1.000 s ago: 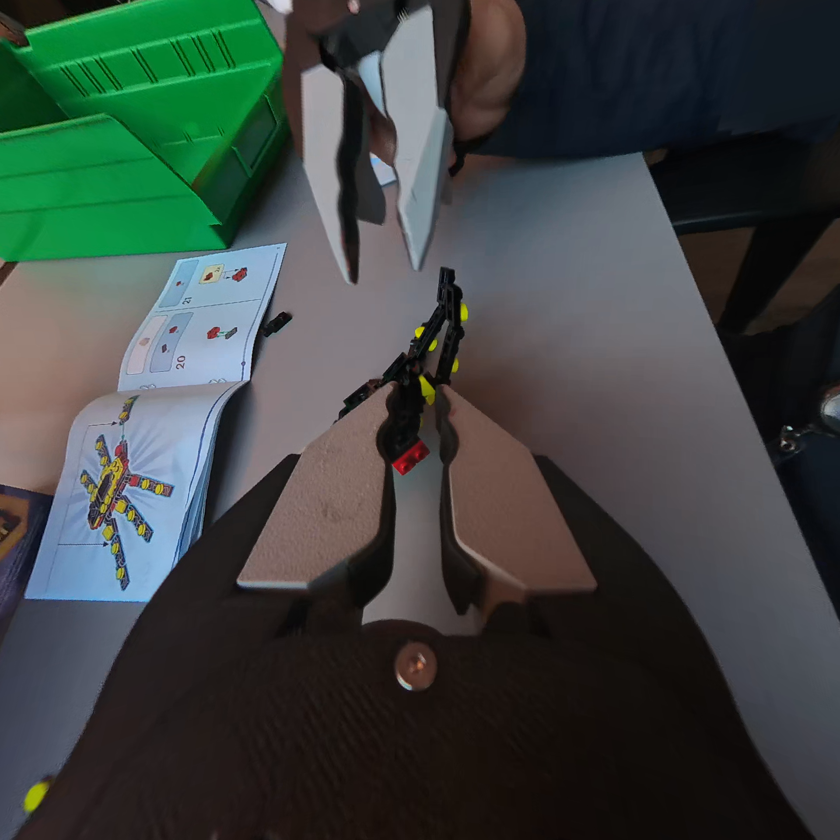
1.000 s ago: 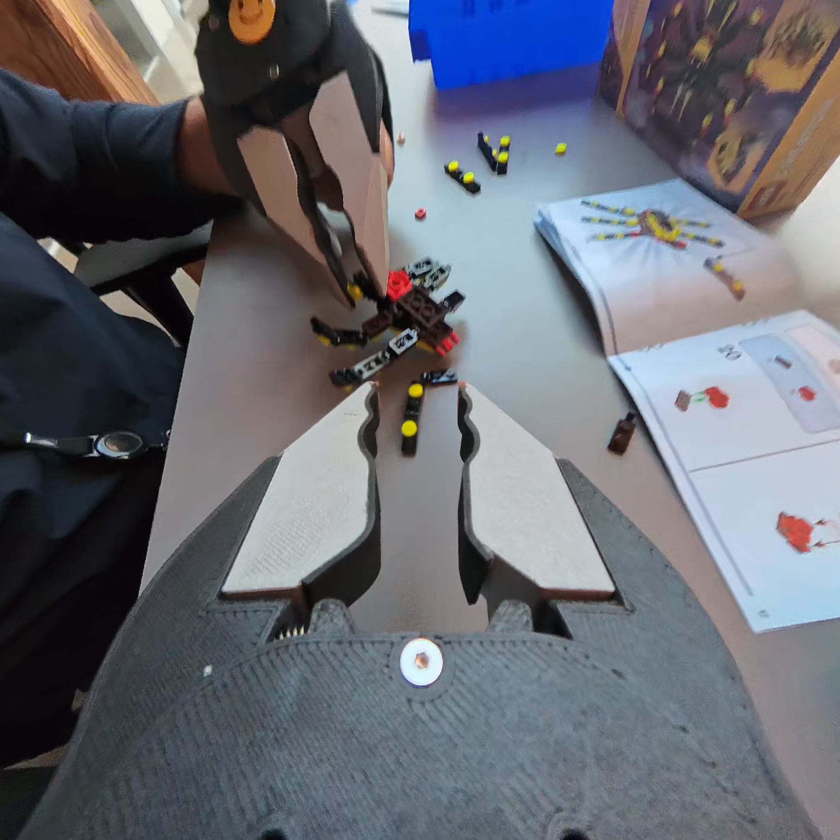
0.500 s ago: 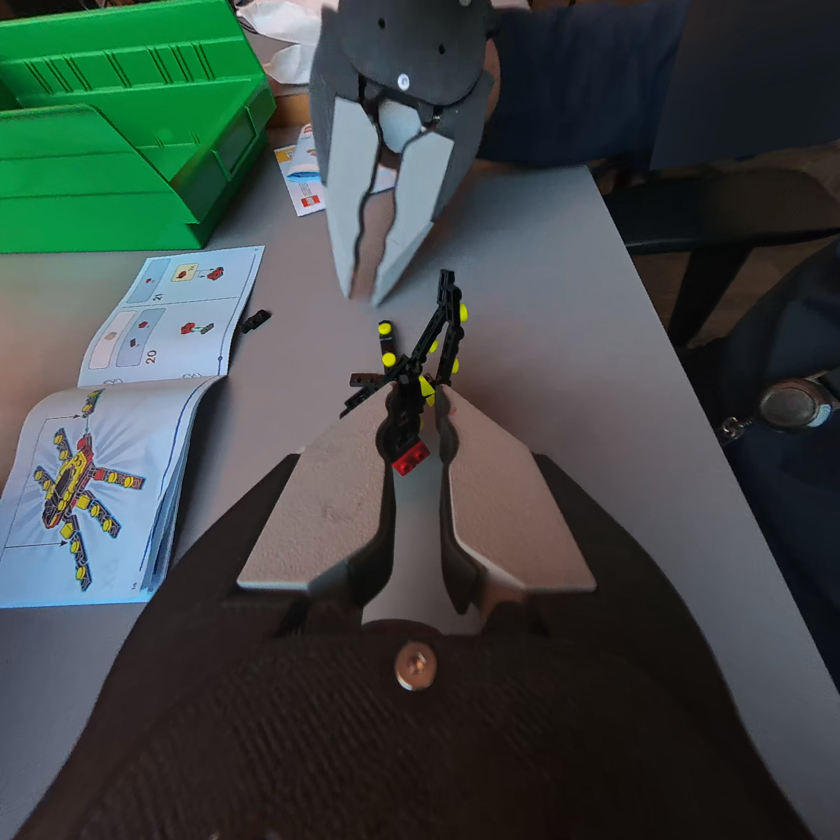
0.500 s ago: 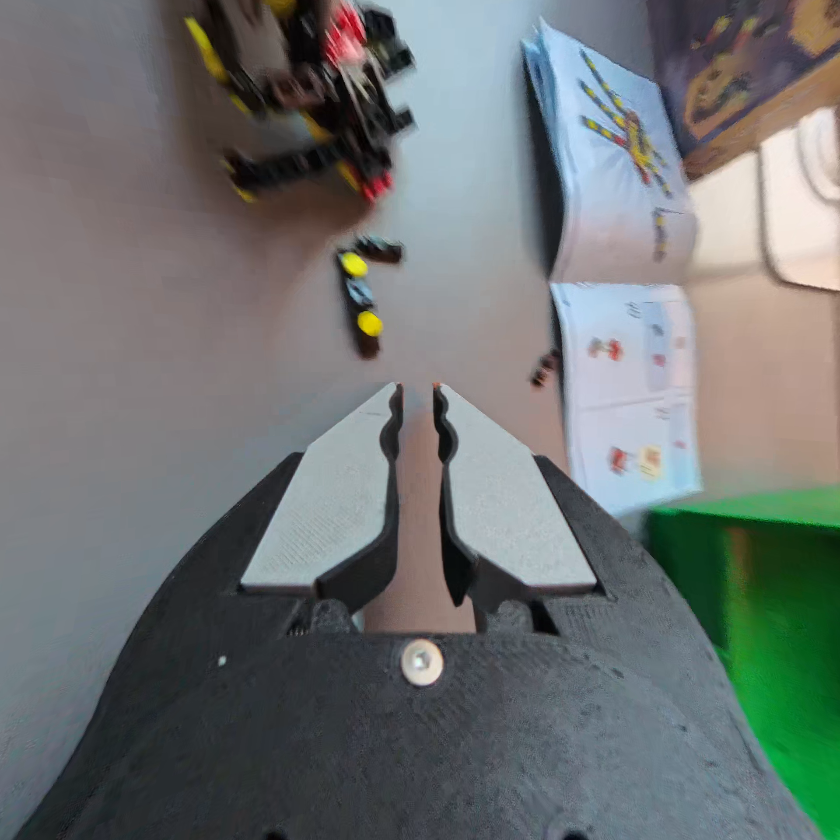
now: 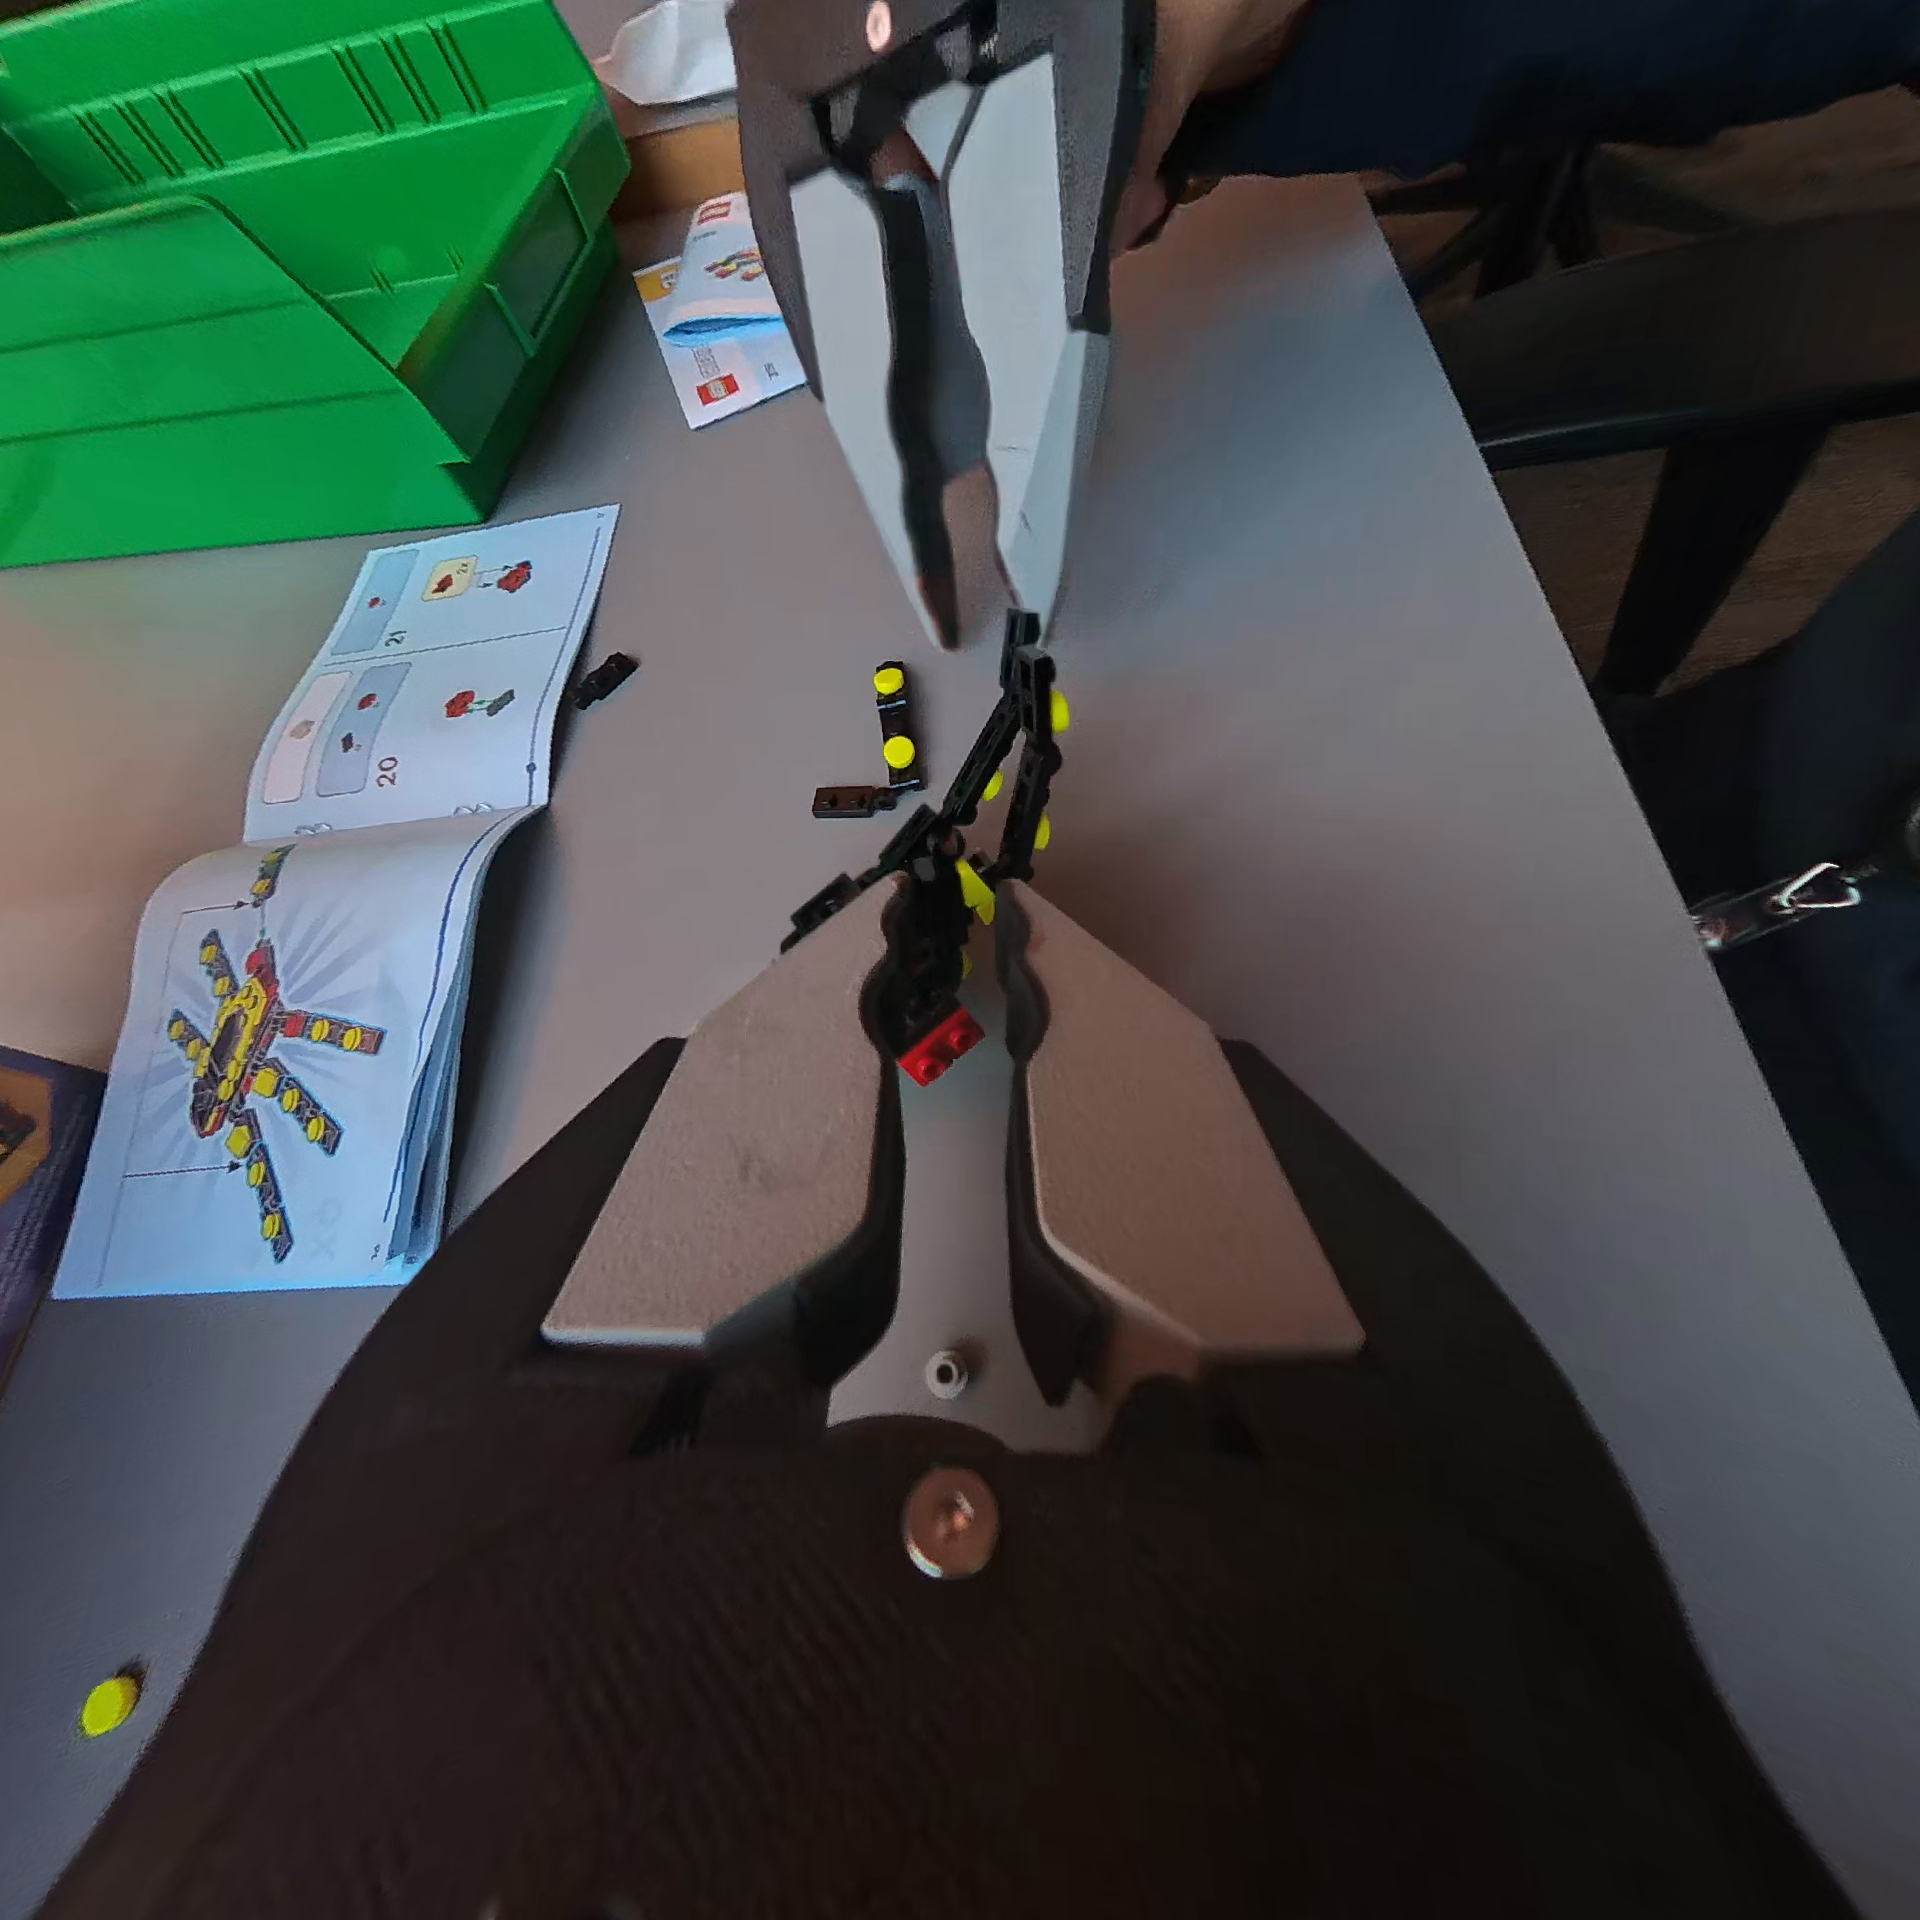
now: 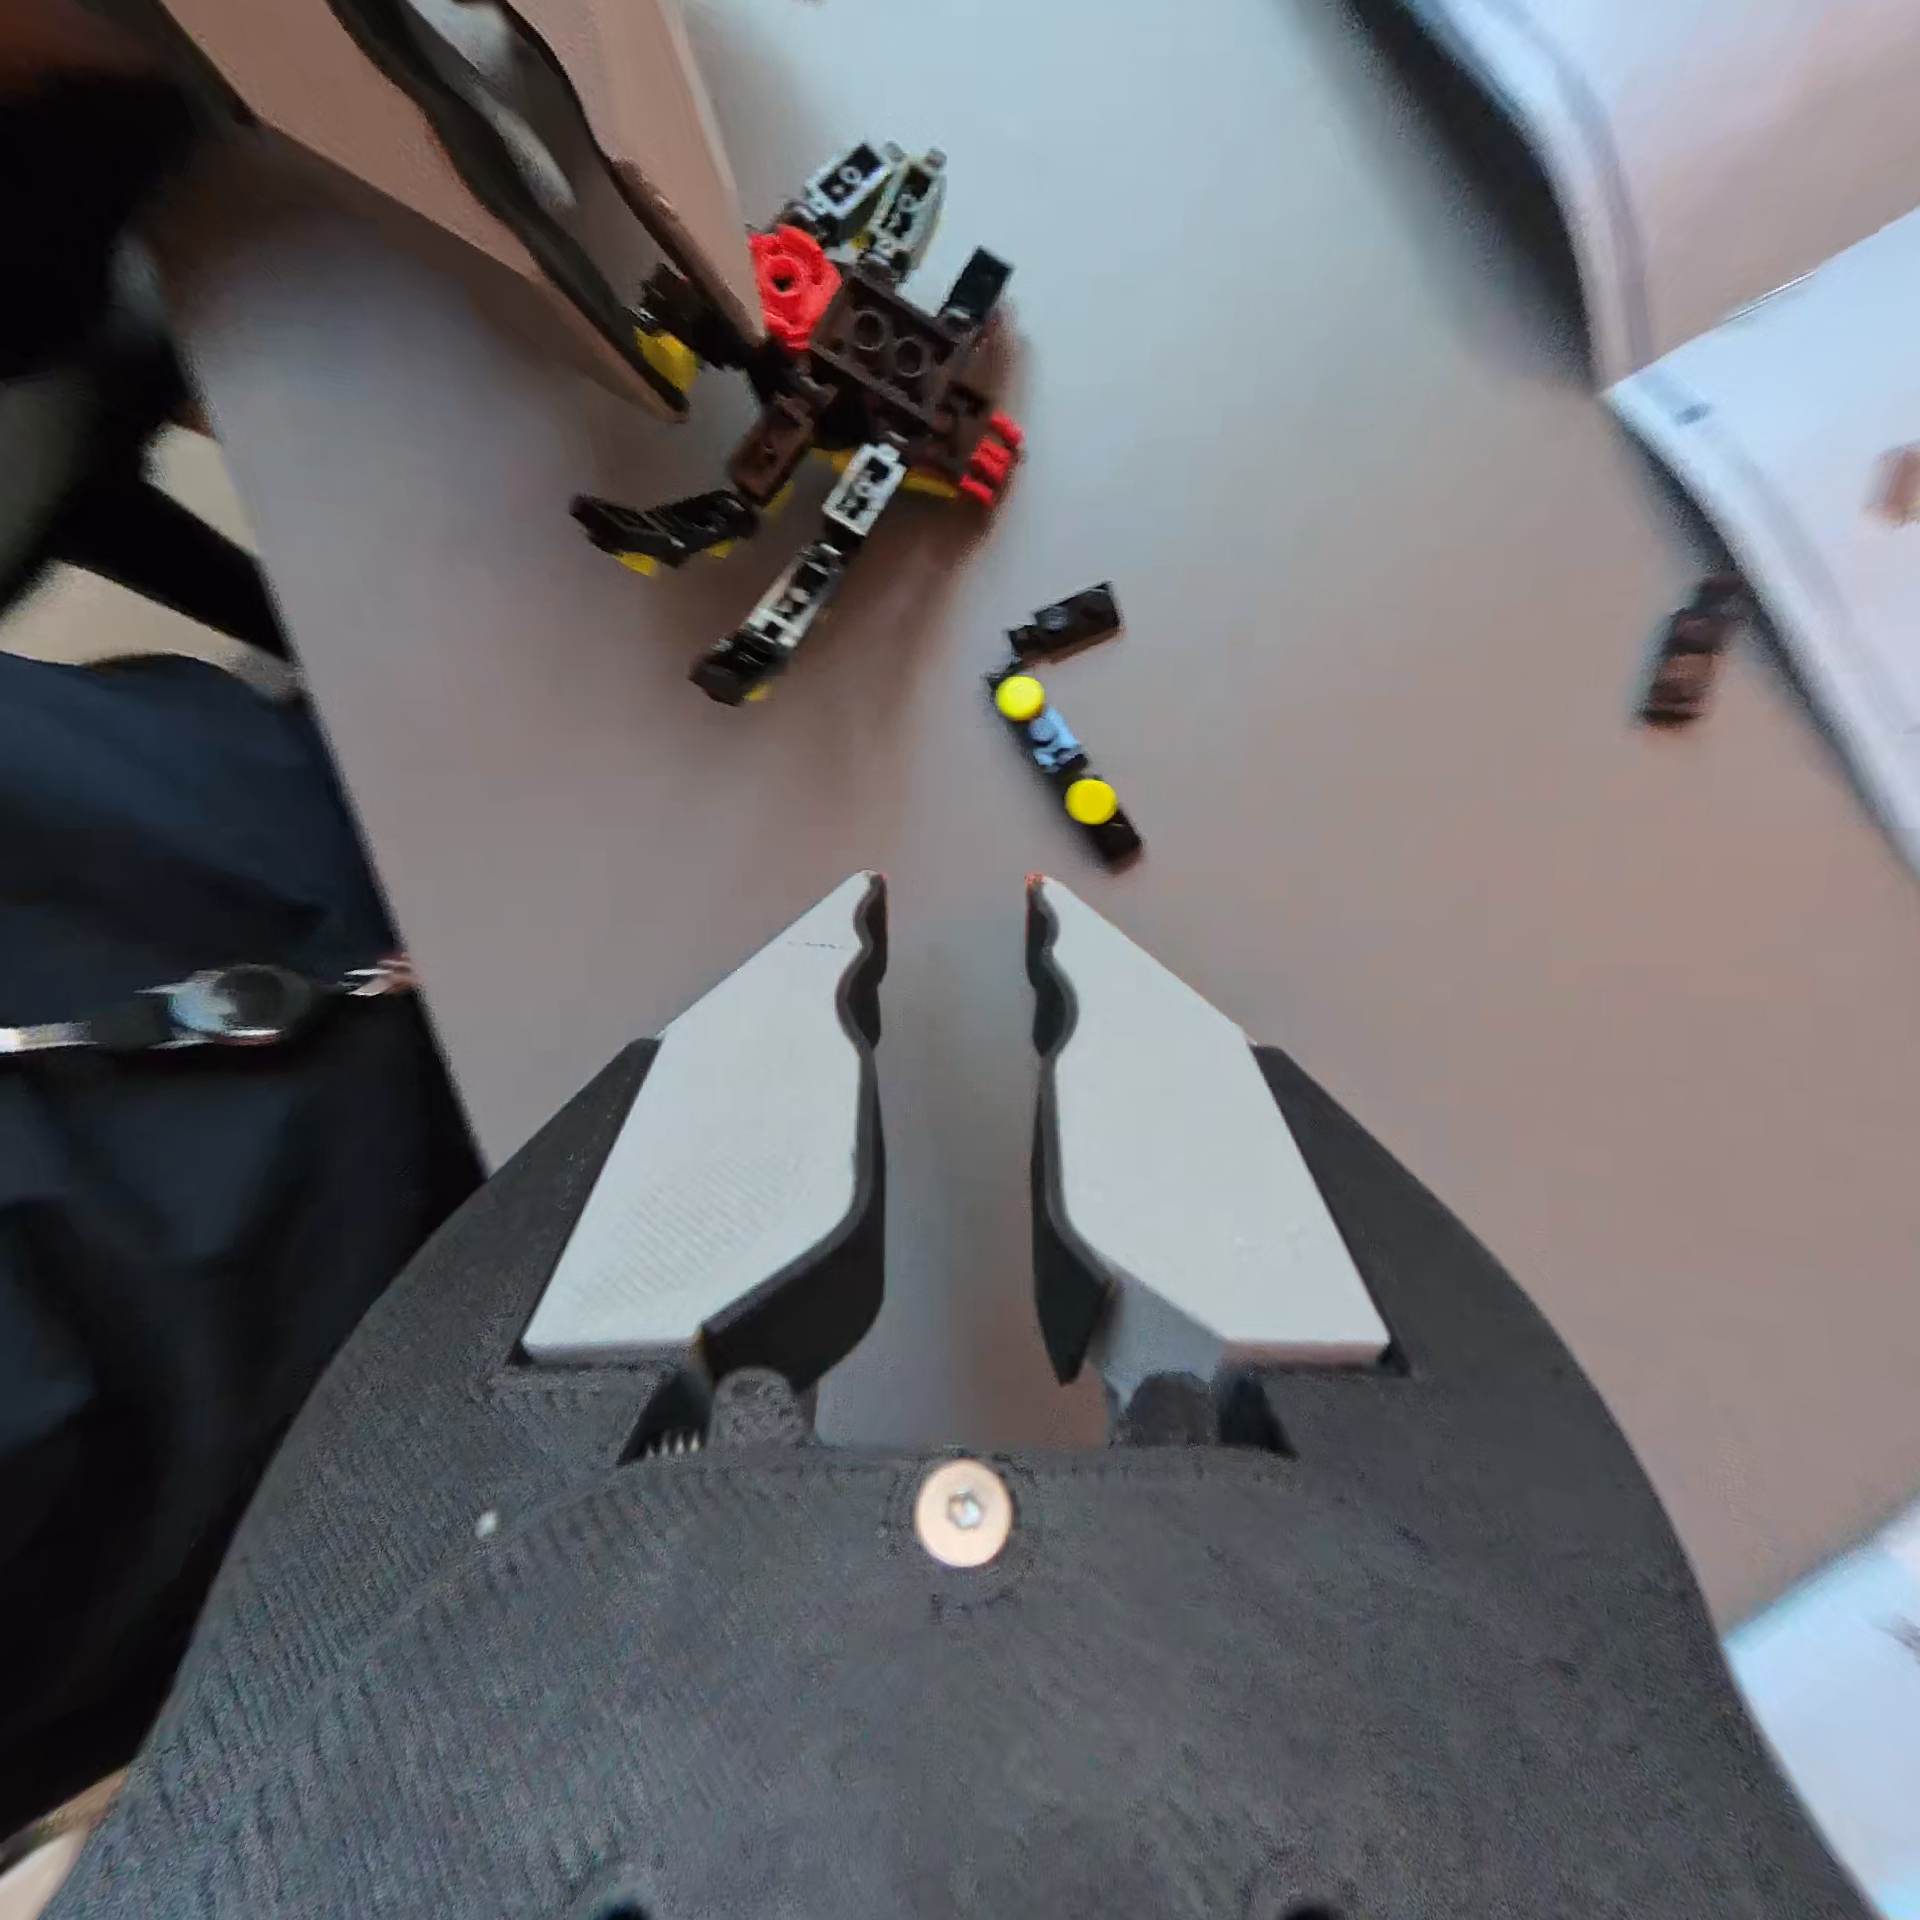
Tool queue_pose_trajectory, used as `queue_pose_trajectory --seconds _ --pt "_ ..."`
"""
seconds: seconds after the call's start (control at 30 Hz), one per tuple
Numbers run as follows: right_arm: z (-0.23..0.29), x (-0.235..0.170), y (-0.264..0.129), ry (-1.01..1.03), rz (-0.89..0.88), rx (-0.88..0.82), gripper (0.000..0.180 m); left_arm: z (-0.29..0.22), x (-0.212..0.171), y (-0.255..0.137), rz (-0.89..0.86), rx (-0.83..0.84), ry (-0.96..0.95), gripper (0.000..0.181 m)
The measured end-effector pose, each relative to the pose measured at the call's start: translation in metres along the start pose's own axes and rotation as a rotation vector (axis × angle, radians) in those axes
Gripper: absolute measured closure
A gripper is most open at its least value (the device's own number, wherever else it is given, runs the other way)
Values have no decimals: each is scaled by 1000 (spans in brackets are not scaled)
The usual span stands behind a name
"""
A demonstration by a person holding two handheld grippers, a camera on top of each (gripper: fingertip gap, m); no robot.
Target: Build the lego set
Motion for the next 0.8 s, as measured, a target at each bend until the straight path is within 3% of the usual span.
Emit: queue_pose_trajectory --seconds 0.07,0.17,0.4,0.57,0.8 --pt "-3 2 4 20 24 42 158 -1 2 -2 -15 7 10 170" --pt "-18 8 3 10 36 5 172 -5 3 0 -19 -3 35 170" --pt "-57 32 -3 129 -17 -88 168 -5 1 1 -3 13 44 170" --pt "-35 20 -3 266 24 -26 161 -4 3 5 14 53 47 170" --pt "-17 24 -1 305 50 18 159 -14 6 5 43 57 114 170"
Point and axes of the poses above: each gripper's, where its closed fingertips meet, y out along the fingers, x out of its top, z = x × y across the jaws, the point moved 5 cm from there along -y, back along the fingers, and after that the axes turned 14 degrees about z, right-handed, at the moved point
